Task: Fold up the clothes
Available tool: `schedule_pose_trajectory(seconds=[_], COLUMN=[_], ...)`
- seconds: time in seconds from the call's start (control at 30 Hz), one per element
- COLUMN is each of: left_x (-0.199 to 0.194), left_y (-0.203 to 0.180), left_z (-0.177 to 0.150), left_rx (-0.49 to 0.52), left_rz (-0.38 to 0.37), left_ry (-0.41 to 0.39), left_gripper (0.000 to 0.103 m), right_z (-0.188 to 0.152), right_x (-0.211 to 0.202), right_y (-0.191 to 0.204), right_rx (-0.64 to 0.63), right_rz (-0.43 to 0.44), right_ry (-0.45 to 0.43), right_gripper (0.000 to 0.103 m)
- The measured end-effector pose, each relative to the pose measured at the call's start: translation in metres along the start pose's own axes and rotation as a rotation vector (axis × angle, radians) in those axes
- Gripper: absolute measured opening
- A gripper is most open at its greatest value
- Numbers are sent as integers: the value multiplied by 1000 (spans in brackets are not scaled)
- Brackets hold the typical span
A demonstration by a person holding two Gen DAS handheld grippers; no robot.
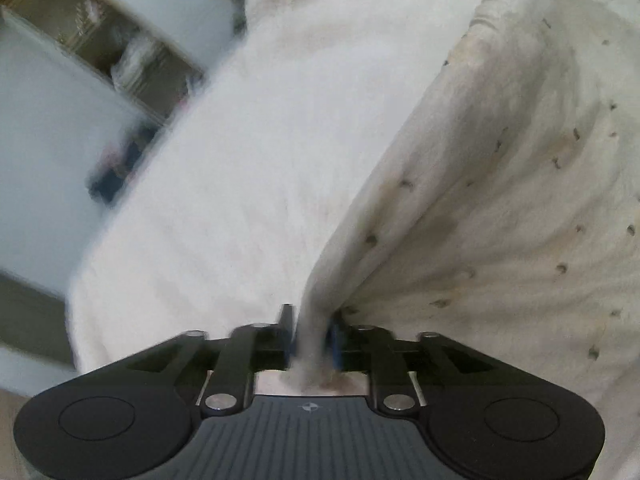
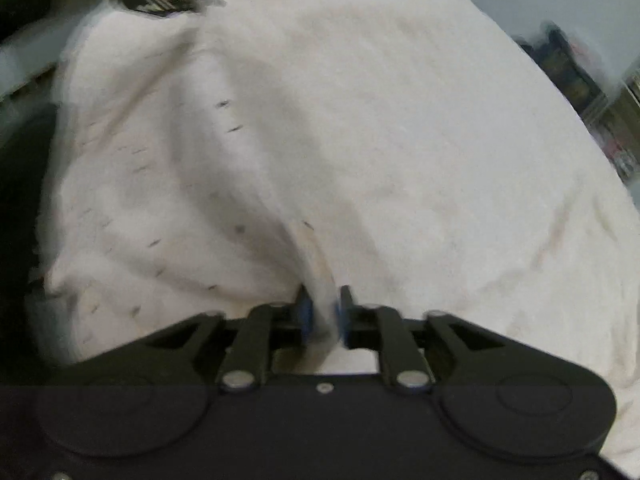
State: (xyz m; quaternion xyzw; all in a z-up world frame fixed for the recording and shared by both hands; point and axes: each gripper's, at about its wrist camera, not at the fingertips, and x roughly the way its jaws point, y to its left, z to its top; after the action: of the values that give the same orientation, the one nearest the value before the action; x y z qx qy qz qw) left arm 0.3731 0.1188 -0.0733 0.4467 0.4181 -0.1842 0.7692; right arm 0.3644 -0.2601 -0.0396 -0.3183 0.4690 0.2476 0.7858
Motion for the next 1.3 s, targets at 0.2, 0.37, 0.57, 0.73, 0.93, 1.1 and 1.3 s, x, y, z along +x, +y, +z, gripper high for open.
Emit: schedule_pose_trajectory(seconds=[0.2, 0.37, 0.57, 0.73, 0.93, 1.1, 1.3], left_x=[12, -47, -100, -119, -102, -73, -59], left_y=[18, 8, -60, -122, -153, -150, -151], left_z=[-41, -91, -157, -158, -187, -192, -191], left_rx=[-385, -762, -1145, -1155, -1294, -1356, -1355], left_rz=[-43, -125, -361, -425, -445, -465, -493], left_ry=[-96, -266, -505, -615, -603, -636, -584], left_gripper=[40, 70, 78, 78, 78, 78, 78], right_z=[-33, -128, -206, -212, -213, -223, -192], right_x=[41, 19, 6, 39, 51, 30, 21], right_y=[-39, -47, 0, 23, 21, 21, 12], right_rx=[283, 643, 1003, 1045, 1145, 1104, 958], right_rz=[-141, -73, 18, 59, 109, 110, -137], right_ry=[-80, -226, -428, -436, -374, -298, -324], right_gripper=[32, 43, 59, 59, 4, 13, 57])
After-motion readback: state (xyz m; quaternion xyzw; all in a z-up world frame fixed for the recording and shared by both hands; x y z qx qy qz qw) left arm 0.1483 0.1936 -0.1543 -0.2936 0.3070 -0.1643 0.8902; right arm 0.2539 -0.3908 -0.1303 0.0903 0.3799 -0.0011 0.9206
